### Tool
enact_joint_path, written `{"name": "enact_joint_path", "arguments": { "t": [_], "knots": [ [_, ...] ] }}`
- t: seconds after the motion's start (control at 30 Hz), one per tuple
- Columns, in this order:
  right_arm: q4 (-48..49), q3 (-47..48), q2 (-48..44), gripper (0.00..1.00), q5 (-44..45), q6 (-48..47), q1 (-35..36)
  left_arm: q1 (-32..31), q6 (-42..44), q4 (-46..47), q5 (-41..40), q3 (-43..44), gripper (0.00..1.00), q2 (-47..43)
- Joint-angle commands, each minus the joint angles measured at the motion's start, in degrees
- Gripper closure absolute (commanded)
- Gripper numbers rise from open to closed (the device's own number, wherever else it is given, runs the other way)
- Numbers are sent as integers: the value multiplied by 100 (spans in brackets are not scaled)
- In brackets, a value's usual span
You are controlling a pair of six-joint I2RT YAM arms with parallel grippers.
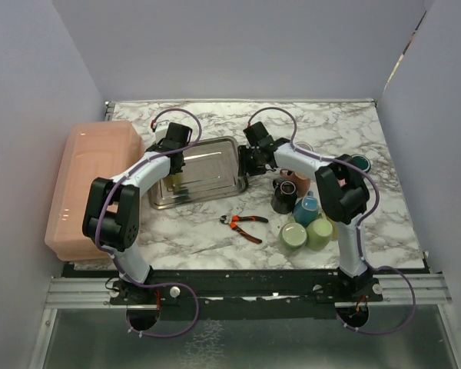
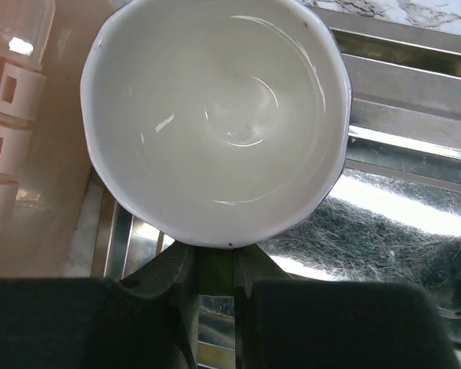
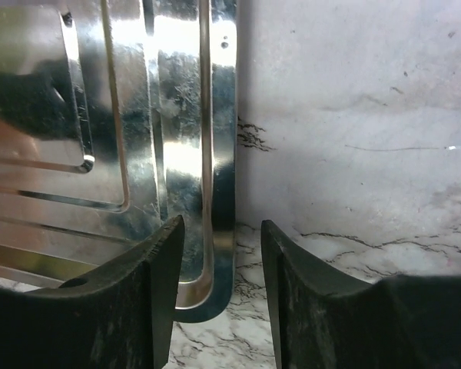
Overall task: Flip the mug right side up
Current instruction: Place the cup on the tray.
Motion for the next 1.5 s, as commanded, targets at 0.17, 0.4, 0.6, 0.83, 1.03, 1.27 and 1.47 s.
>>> {"name": "enact_joint_path", "arguments": {
  "t": [0.17, 0.4, 0.6, 0.83, 1.03, 1.27, 1.47],
  "knots": [
    [-244, 186, 274, 66, -222, -133, -46, 6, 30, 166, 187, 54, 100, -372],
    [-451, 241, 265, 90, -120, -142, -58, 10, 37, 166, 220, 18, 100, -476],
    [-471, -214, -139, 99, 221, -37, -67, 10, 39, 169, 237, 7, 100, -555],
    [-237, -1142, -802, 99, 461, 435, -66, -18, -75, 170, 217, -40, 100, -594],
    [-26, -1627, -1127, 99, 527, 899, -66, -127, -273, 146, -12, -118, 100, -568],
    [42, -1567, -1416, 68, 530, 974, -70, -261, -471, 54, -397, -133, 100, -396],
    [207, -1585, -1999, 47, 535, 940, -75, -264, -471, 48, -382, -53, 94, -147]
  ]
}}
